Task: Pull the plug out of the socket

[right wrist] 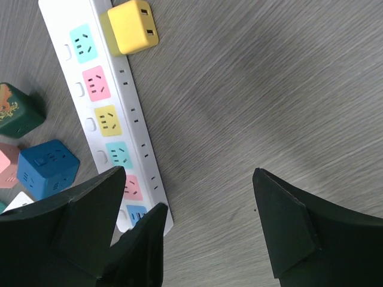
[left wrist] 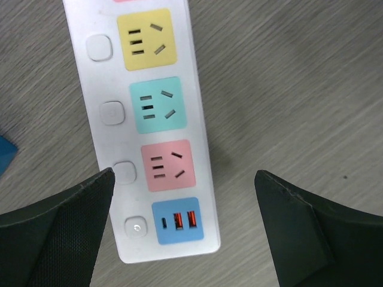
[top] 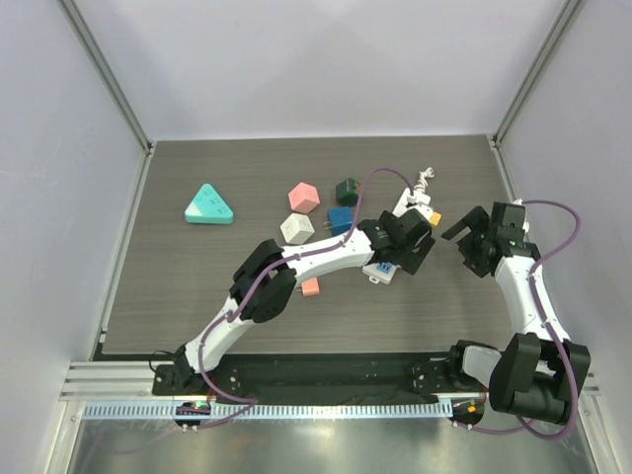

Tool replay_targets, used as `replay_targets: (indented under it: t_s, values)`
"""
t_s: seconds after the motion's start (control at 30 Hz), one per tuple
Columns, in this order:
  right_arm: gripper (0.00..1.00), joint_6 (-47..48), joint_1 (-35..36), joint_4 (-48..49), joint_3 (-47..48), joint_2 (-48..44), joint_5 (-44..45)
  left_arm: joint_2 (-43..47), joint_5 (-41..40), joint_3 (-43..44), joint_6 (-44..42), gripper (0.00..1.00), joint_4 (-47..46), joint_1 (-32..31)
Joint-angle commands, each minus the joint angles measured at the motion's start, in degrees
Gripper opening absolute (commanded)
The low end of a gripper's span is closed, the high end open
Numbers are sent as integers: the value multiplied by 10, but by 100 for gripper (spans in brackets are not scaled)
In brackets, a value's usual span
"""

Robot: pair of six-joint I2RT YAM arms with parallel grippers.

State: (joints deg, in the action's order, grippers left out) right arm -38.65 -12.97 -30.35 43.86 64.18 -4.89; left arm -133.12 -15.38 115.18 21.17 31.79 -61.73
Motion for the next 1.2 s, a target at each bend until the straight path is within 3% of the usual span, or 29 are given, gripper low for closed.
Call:
replay_targets:
  t_s: [0.0,0.2,0.47,0.6,0.7,0.77,1.03,1.13,1.17]
  values:
    - [93,9,-1,31,-3,3,-29,-20,-35,39,-7,100,48,5]
    - [92,9,0,60,-13,23,-34,-43,-55,35,7,100,44,5]
    - [90,-7,0,121,-20,69,-49,-61,-17,24,5,100,34,6]
    - [90,1,-1,165,-18,97,-82,-40,31,-11,7,91,14,15]
    - [90,-6,-3,196,-25,118,-110,-17,79,-59,25,76,-12,35]
    - [90,-15,-7,230,-33,129,-142,6,100,-95,41,59,-30,50]
    - [91,-40,-7,299,-44,154,-170,53,216,-156,54,13,-55,85]
    - [91,-43,-8,331,-44,162,-170,61,245,-172,62,0,-69,88]
    - [91,-48,-8,339,-44,166,-171,65,259,-176,62,0,-73,90]
